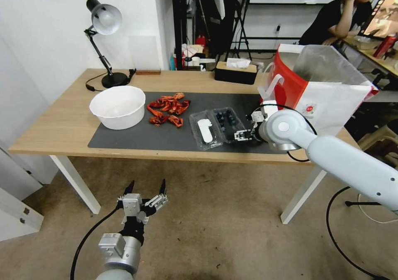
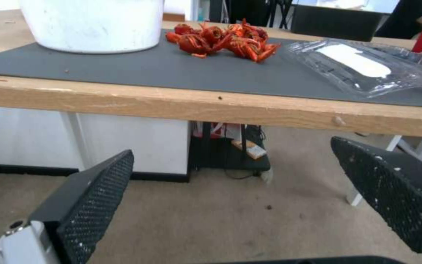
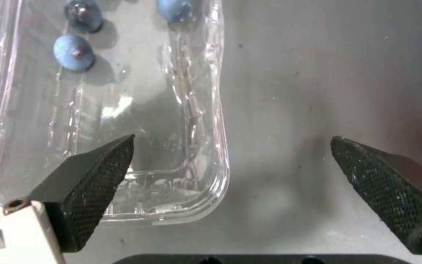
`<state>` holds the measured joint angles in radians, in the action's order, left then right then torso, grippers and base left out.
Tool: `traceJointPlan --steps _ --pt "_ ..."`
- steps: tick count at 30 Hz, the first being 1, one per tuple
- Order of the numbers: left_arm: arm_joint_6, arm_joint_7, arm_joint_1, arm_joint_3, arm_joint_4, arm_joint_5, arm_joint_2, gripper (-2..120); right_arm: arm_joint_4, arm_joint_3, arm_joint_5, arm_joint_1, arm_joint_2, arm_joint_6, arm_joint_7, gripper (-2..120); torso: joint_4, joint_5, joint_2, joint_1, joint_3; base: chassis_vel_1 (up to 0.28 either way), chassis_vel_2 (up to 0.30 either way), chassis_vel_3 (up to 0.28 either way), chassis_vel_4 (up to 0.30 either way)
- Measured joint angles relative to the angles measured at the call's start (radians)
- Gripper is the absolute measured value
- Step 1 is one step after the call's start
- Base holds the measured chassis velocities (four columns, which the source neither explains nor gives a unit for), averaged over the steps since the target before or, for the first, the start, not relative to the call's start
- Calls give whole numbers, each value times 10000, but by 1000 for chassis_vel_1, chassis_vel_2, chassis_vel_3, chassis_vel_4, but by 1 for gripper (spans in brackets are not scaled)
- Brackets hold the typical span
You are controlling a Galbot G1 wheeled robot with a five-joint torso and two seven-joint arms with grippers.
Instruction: Close the takeout container lid, then place the container into the takeout bag.
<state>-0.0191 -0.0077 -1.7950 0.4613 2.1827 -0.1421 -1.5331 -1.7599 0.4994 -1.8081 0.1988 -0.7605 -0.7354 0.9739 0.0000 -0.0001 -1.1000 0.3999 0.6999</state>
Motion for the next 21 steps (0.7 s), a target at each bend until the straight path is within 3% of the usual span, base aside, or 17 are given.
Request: traceJointPlan --steps 21 --pt "29 -14 54 5 -89 21 -17 100 -458 -55 -413 102 -40 0 296 100 0 0 0 1 1 0 0 0 0"
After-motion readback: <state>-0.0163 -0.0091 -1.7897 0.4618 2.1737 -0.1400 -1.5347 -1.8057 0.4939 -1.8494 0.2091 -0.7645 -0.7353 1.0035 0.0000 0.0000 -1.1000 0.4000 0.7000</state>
